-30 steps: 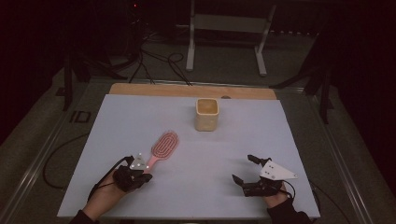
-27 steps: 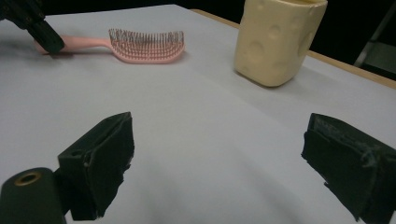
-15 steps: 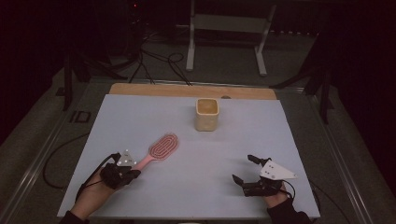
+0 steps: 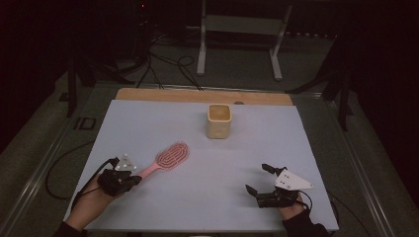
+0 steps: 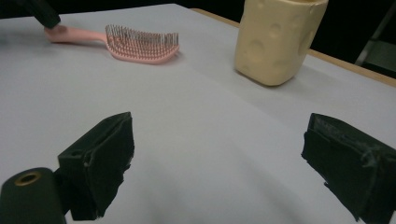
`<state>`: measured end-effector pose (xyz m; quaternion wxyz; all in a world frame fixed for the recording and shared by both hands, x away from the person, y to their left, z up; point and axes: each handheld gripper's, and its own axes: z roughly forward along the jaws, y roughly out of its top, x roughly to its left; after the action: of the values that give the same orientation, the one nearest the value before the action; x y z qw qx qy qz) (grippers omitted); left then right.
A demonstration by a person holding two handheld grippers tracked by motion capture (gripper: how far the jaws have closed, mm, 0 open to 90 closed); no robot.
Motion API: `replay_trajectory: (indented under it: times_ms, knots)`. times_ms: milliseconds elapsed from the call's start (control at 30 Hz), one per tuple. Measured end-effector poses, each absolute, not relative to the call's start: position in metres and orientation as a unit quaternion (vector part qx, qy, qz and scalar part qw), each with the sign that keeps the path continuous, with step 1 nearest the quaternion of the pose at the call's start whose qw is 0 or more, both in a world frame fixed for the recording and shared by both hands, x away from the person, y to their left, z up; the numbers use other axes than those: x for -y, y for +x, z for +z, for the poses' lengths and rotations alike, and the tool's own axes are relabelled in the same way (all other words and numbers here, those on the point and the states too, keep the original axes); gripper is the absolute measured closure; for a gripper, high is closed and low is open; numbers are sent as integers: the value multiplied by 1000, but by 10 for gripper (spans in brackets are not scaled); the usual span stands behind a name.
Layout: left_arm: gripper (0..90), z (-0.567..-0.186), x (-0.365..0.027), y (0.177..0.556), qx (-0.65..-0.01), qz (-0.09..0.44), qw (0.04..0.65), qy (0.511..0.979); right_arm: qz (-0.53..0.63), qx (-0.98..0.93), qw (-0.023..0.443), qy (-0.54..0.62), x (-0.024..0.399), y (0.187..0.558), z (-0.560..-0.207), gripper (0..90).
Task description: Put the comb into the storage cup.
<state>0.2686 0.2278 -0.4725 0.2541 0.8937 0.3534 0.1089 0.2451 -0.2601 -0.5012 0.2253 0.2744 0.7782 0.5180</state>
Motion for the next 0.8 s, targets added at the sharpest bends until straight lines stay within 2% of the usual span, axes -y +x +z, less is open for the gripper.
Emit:
replay_trajectory:
  times_ms: [67, 467, 667, 800]
  knots:
    - [894, -465, -229, 268, -353, 107, 260, 893, 517, -779, 226, 273, 260, 245, -501, 87]
    - [715, -437, -234, 272, -344, 103, 271, 893, 519, -778, 226, 272, 260, 245, -501, 87]
    - [557, -430, -236, 279, -351, 97, 265, 893, 519, -778, 226, 273, 260, 245, -501, 87]
    - [393, -427, -236, 285, -363, 85, 258, 892, 518, -778, 225, 274, 260, 245, -501, 87]
